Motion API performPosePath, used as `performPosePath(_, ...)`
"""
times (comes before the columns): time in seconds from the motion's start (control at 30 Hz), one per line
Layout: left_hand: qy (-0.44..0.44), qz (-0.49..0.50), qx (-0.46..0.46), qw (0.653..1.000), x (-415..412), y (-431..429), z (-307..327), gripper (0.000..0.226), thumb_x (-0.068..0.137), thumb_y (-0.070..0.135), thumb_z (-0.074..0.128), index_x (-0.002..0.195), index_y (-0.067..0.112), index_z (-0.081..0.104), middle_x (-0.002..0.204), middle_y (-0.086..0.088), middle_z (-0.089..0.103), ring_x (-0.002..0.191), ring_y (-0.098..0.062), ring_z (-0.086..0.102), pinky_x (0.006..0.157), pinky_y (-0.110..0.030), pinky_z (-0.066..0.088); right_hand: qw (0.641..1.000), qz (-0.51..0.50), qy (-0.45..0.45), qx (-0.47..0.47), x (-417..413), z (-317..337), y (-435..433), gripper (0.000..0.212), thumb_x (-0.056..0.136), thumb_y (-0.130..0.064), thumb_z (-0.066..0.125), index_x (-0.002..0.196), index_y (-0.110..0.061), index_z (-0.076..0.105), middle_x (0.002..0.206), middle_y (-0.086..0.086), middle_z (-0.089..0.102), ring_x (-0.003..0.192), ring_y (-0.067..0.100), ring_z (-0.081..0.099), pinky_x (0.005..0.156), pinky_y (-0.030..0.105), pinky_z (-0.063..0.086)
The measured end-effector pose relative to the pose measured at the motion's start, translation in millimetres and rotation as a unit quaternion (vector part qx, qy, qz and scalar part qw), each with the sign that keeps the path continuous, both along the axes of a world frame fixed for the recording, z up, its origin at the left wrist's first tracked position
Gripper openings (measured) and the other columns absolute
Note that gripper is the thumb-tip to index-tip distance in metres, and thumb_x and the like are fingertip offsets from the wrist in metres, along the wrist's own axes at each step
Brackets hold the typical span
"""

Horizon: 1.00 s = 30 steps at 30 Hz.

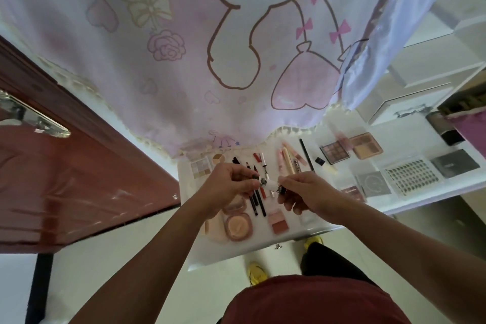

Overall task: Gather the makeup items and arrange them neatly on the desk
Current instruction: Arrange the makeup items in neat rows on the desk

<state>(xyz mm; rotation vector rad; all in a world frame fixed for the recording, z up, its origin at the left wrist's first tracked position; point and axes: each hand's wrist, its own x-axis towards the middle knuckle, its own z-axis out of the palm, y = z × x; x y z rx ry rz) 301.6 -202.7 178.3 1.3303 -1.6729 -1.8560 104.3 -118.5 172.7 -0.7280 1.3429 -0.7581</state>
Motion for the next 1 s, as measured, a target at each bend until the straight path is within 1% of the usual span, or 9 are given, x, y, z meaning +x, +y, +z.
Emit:
performPosePath(0.1,-0.012,-0.003,-0.008,1.000,-12,-8,1,0.015,0.080,0.001,0.074,0.094,0.004,0.073,0.079,-0.015,0.072,0.068,-0.022,0.064,0.065,-0.027,0.055,1.000,-0.004,0.002,-0.022,-15,-2,-9,0.007,0.092,-0.009,0.064,0.098,-0.006,0.065,0.076,0.005,0.067,0.065,0.015,0.061,0.053,0.025,0.045)
performPosePath(0.2,-0.019,0.001,-0.009,1.000,-28,-16,0,0.019,0.080,0.001,0.074,0.098,-0.002,0.072,0.086,-0.022,0.072,0.069,-0.022,0.065,0.063,-0.026,0.054,1.000,0.008,-0.026,-0.004,-33,-1,-19,0.018,0.090,-0.011,0.067,0.107,-0.008,0.061,0.081,0.003,0.069,0.071,0.017,0.064,0.054,0.025,0.046)
performPosePath(0.3,-0.026,0.010,-0.004,1.000,-50,-20,-1,0.021,0.080,0.001,0.073,0.101,-0.004,0.070,0.088,-0.020,0.073,0.071,-0.022,0.067,0.064,-0.024,0.054,0.997,0.032,-0.052,0.043,-56,-2,-33,0.026,0.100,-0.026,0.054,0.106,-0.001,0.061,0.091,0.016,0.071,0.069,0.019,0.064,0.052,0.025,0.044)
performPosePath(0.37,-0.027,0.025,0.001,0.999,-65,-21,-2,0.020,0.080,0.000,0.073,0.099,-0.002,0.071,0.087,-0.019,0.073,0.072,-0.022,0.067,0.066,-0.026,0.056,0.997,0.055,-0.027,0.047,-72,-5,-42,0.032,0.101,-0.025,0.051,0.109,0.005,0.060,0.087,0.016,0.071,0.066,0.017,0.063,0.052,0.024,0.044)
performPosePath(0.53,-0.043,0.069,0.008,0.997,-104,-20,-8,0.021,0.081,0.000,0.072,0.102,-0.003,0.069,0.088,-0.021,0.072,0.070,-0.020,0.066,0.067,-0.025,0.057,0.994,0.107,-0.007,0.027,-115,-13,-62,0.020,0.090,-0.013,0.067,0.109,-0.007,0.062,0.089,0.012,0.068,0.074,0.018,0.066,0.057,0.025,0.049)
performPosePath(0.7,-0.046,0.107,0.014,0.993,-129,-14,-11,0.018,0.081,0.000,0.072,0.099,0.001,0.071,0.084,-0.016,0.073,0.068,-0.016,0.066,0.065,-0.023,0.055,0.990,0.115,-0.044,0.075,-138,-21,-72,0.035,0.097,-0.029,0.059,0.110,0.003,0.064,0.089,0.017,0.072,0.067,0.019,0.065,0.051,0.024,0.046)
performPosePath(0.8,-0.050,0.128,0.020,0.990,-137,-9,-9,0.015,0.081,0.001,0.072,0.096,0.005,0.072,0.084,-0.015,0.073,0.069,-0.017,0.066,0.067,-0.025,0.056,0.990,0.118,-0.053,0.059,-147,-21,-76,0.021,0.091,-0.013,0.067,0.110,-0.003,0.066,0.085,0.013,0.069,0.070,0.018,0.066,0.054,0.023,0.048)
performPosePath(0.87,-0.051,0.139,0.022,0.989,-136,-9,-7,0.014,0.081,0.002,0.073,0.095,0.005,0.072,0.082,-0.014,0.073,0.070,-0.019,0.066,0.068,-0.026,0.057,0.988,0.133,-0.062,0.053,-148,-20,-79,0.024,0.087,-0.005,0.069,0.111,-0.007,0.066,0.088,0.012,0.069,0.075,0.020,0.068,0.055,0.023,0.050)
performPosePath(1.0,-0.053,0.144,0.026,0.988,-128,-13,-5,0.017,0.082,0.001,0.072,0.098,0.002,0.071,0.082,-0.014,0.072,0.070,-0.019,0.066,0.069,-0.027,0.057,0.982,0.140,-0.079,0.098,-140,-23,-84,0.027,0.098,-0.020,0.058,0.112,0.002,0.062,0.097,0.017,0.073,0.076,0.023,0.069,0.053,0.024,0.048)
